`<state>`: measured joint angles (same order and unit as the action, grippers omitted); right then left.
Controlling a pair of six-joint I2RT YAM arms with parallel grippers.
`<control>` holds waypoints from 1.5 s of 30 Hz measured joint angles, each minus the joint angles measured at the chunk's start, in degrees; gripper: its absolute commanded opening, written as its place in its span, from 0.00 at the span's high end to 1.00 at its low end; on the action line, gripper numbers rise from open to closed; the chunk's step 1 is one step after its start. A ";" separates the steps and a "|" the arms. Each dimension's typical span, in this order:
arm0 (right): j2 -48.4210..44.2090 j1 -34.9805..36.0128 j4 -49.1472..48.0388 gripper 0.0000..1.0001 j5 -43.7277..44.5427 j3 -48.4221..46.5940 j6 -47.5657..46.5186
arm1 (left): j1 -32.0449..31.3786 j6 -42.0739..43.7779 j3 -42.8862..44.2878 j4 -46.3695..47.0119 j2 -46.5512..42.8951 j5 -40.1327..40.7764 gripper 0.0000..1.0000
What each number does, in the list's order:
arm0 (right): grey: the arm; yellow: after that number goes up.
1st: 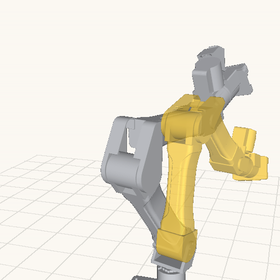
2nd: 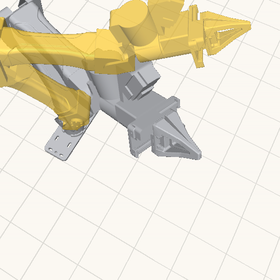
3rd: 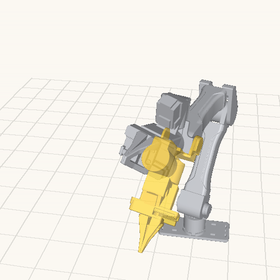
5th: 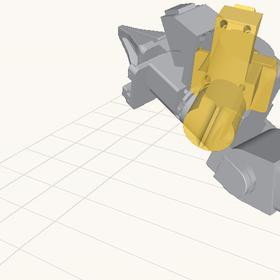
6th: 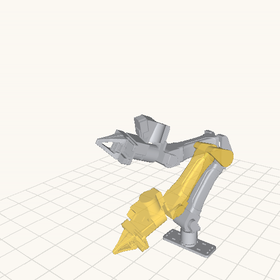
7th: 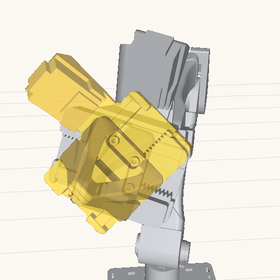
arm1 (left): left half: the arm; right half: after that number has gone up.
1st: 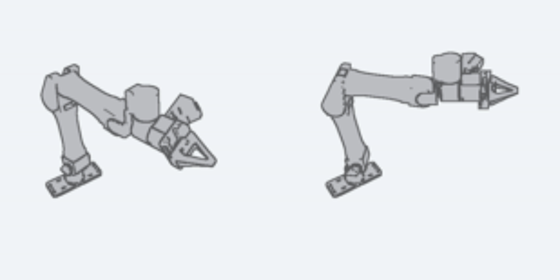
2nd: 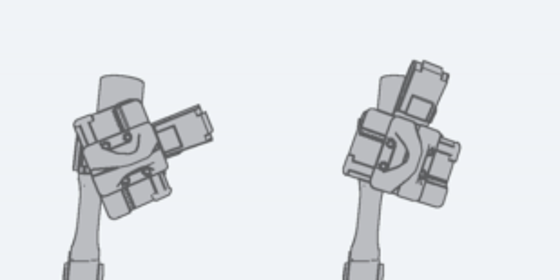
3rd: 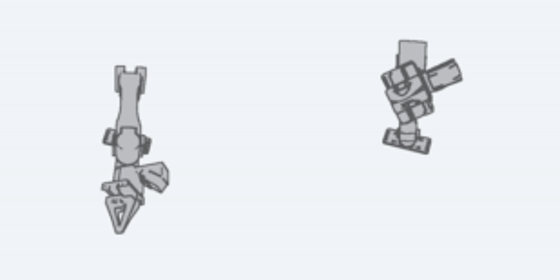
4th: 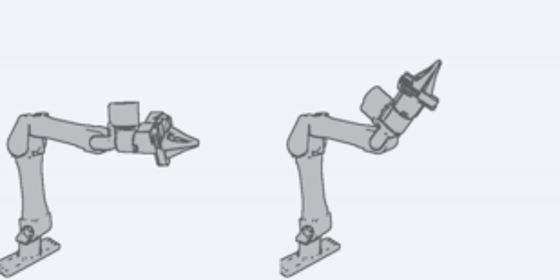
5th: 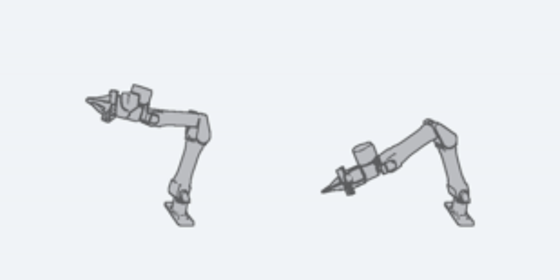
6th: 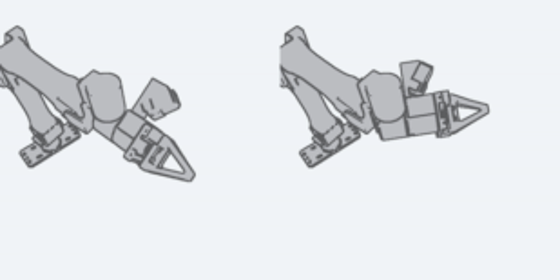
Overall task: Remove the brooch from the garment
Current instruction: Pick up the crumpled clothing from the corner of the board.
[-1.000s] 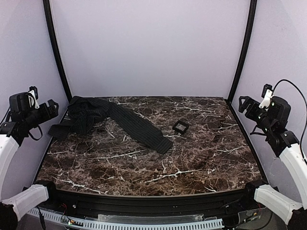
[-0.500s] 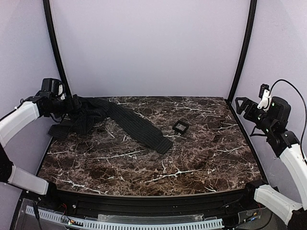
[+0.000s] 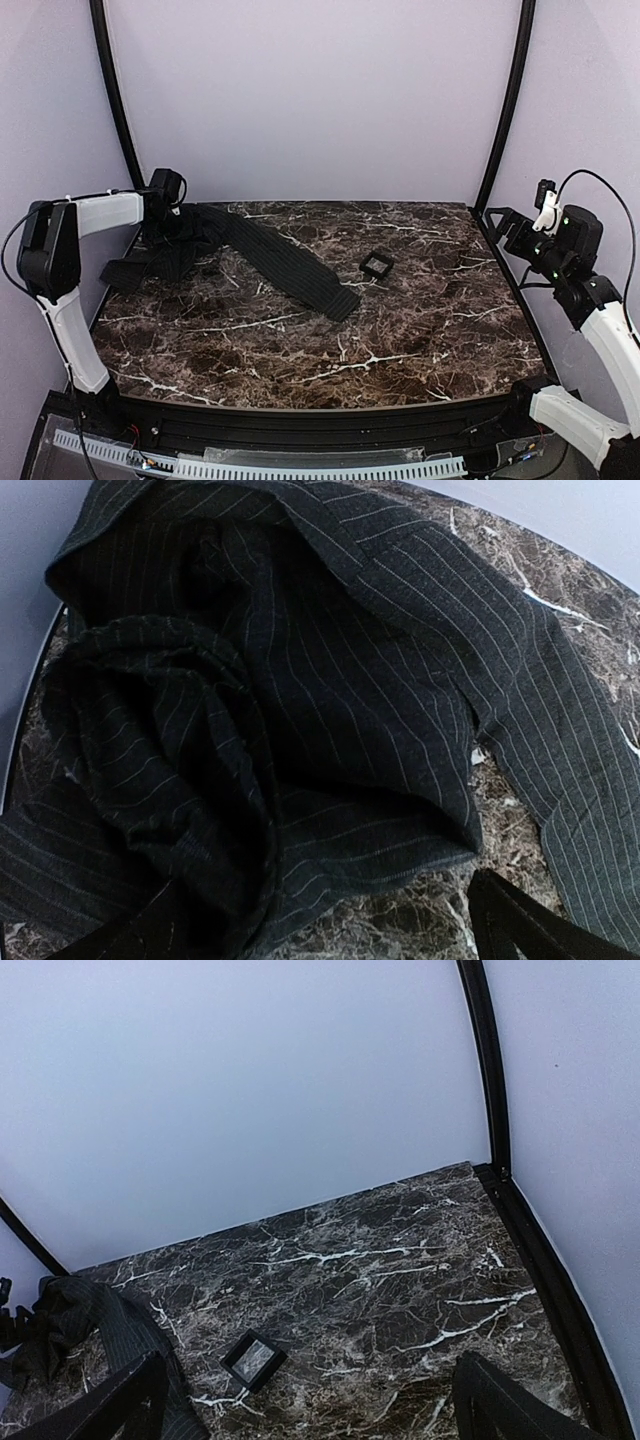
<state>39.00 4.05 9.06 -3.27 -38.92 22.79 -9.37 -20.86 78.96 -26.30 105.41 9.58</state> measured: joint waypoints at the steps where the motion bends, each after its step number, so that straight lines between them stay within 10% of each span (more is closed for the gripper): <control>1: 0.00 0.00 0.00 0.01 -0.02 0.00 0.02 | -0.22 0.09 0.90 0.31 1.42 0.04 0.01; 15: 0.04 0.00 0.04 0.01 -0.15 0.50 0.22 | -0.83 1.42 12.15 1.46 17.44 1.70 0.05; 26: -0.02 0.00 0.22 0.01 0.11 0.63 0.20 | -0.79 1.62 12.74 2.29 19.37 3.34 0.96; 31: -0.33 0.00 0.57 0.01 0.28 0.70 0.11 | -0.83 2.01 12.48 2.99 18.95 3.28 0.99; 45: -1.92 0.00 1.75 0.01 0.94 0.68 -0.90 | -0.90 5.75 -0.17 12.74 -26.45 -11.63 0.99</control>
<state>37.08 4.05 10.81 -2.33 -38.24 21.89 -10.26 -15.11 78.78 -13.56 78.96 -2.04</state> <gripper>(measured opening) 0.986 0.078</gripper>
